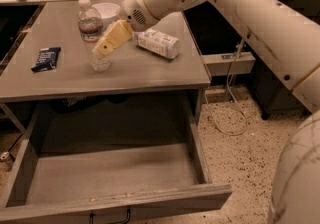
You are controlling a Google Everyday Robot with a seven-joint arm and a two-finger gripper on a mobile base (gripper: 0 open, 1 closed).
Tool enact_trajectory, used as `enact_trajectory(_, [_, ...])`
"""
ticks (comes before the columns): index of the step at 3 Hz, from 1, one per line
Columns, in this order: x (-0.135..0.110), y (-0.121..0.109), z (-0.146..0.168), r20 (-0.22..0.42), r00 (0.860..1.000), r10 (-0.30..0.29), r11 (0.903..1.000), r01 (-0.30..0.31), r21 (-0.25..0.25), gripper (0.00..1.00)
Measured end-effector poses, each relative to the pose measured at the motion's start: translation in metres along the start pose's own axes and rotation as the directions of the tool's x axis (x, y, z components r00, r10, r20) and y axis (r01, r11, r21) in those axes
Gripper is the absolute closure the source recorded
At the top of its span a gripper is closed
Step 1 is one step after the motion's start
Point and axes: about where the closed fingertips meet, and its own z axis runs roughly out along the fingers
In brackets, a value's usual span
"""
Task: Place water bottle into top drawer
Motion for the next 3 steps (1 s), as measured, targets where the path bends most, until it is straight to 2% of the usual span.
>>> enact_trajectory(2, [0.001,-0.023,0.024,0.018,1.000,-0.001,0.9998,0.001,-0.022,0.00])
enact_trajectory(3, [-0.013,-0.033,0.043,0.042,0.999,-0.011,0.9989,0.013,-0.045,0.00])
